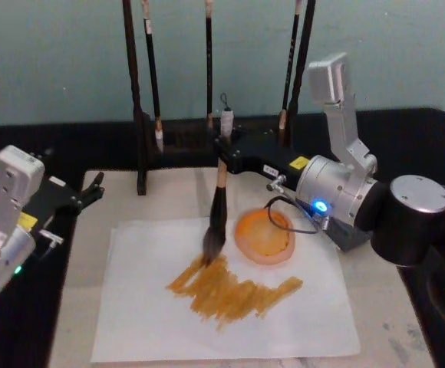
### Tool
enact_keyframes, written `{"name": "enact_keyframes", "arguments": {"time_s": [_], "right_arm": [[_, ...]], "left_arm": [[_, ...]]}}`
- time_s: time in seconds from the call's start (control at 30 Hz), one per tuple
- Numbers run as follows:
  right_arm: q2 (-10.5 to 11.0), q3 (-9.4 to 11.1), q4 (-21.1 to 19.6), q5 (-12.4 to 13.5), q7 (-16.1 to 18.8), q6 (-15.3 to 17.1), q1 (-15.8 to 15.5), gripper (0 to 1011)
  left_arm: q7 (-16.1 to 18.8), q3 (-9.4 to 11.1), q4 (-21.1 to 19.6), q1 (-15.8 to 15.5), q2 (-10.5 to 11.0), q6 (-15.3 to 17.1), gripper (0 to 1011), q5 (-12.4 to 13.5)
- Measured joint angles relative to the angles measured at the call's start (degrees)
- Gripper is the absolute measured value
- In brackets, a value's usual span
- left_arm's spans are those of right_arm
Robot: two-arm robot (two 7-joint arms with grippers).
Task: Pick up the brush from the inkstone, write on the paper, then place the brush back to its original position.
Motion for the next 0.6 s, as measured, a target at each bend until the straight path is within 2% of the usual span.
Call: {"name": "enact_keyframes", "arguments": {"time_s": [0.23,0.43,0.6], "right_arm": [[0.1,0.6,-0.8,0.0,-0.2,0.1,0.3,168],[0.5,0.0,-2.4,0.3,1.2,0.3,0.3,168],[0.6,0.6,-4.1,2.2,1.4,0.7,0.0,168]], "left_arm": [[0.0,0.0,0.0,0.0,0.0,0.0,1010,0.0],[0.0,0.0,0.0,0.0,0.0,0.0,1010,0.0],[0.0,0.0,0.0,0.0,0.0,0.0,1010,0.0]]}}
